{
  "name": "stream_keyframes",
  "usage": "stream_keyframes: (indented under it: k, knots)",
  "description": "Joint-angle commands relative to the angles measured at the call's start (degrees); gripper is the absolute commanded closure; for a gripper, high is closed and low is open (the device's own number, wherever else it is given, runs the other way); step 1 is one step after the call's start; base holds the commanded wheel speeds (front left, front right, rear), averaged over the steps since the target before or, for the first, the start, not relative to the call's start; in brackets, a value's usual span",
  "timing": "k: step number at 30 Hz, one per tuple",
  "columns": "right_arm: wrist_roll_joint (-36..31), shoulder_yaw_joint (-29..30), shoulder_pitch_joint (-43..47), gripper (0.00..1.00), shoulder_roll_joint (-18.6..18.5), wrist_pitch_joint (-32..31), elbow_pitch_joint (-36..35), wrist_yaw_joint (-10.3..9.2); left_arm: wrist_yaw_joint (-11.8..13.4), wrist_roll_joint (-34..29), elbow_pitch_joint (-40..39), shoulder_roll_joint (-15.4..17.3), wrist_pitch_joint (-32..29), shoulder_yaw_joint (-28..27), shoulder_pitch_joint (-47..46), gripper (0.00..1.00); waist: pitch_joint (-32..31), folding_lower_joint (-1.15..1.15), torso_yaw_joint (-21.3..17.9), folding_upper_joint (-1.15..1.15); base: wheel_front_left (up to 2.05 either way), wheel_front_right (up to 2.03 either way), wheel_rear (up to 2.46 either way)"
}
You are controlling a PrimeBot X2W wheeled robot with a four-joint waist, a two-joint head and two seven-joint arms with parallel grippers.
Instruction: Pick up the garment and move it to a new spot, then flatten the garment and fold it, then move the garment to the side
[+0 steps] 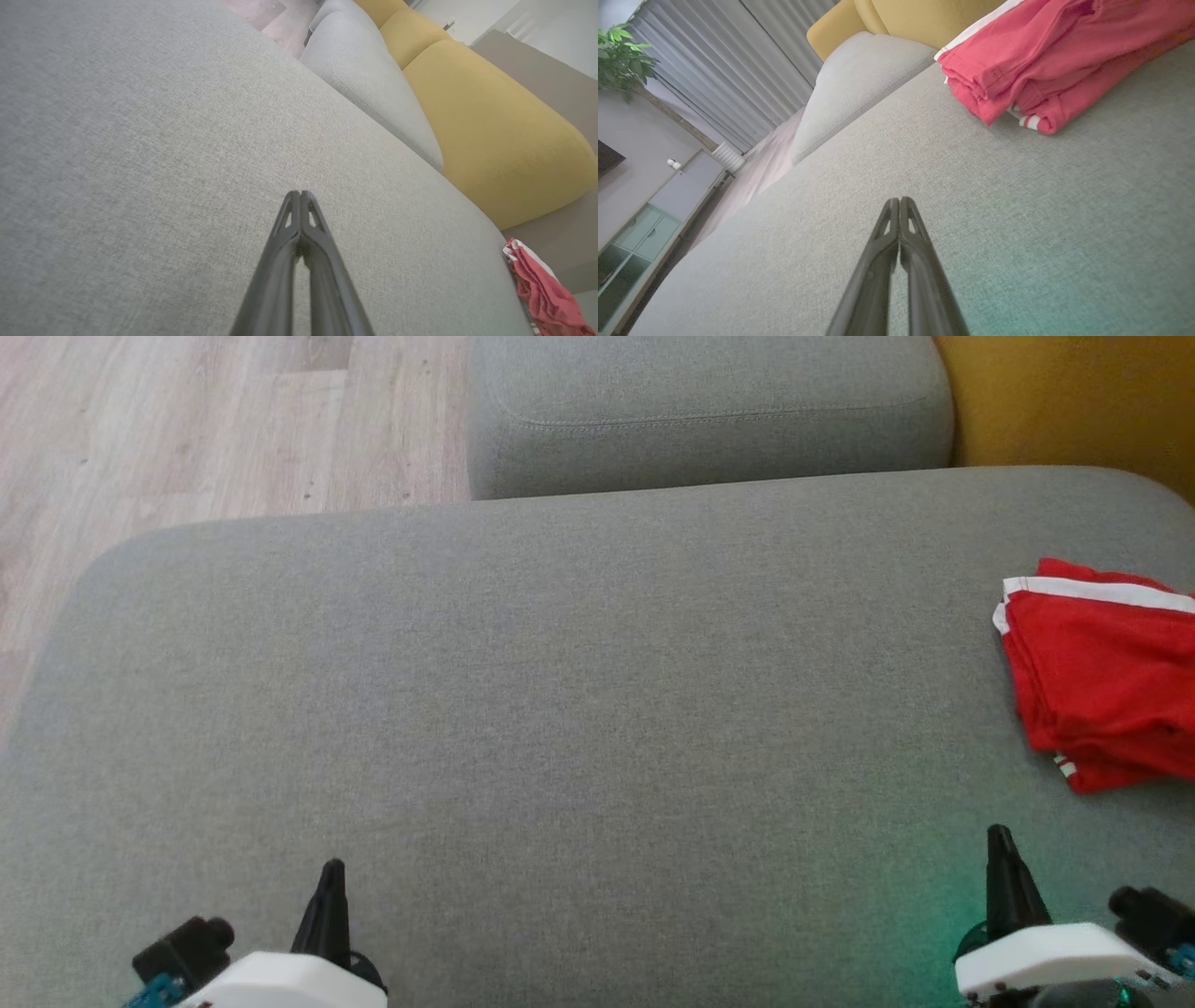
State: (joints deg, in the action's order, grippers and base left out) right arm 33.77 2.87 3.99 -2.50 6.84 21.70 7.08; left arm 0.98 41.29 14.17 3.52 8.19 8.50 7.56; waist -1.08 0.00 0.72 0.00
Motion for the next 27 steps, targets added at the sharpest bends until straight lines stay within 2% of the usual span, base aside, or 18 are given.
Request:
stream_keyframes:
  k: [1, 27]
  knots:
    - [1.9, 0.0, -2.9, 1.0, -0.2, -0.5, -2.2, 0.16, -0.4, 1.7, -1.6, 0.8, -0.3, -1.3, -3.5, 1.0, 0.0, 0.0, 0.0, 0.0, 0.0, 0.0, 0.0]
    - [20.7, 1.2, -5.3, 1.0, -0.2, -4.8, -4.1, 0.24, -3.1, 18.9, -1.2, 1.1, -4.3, -4.9, -6.8, 1.0, 0.4, 0.0, -0.2, 0.0, 0.0, 0.0, 0.0]
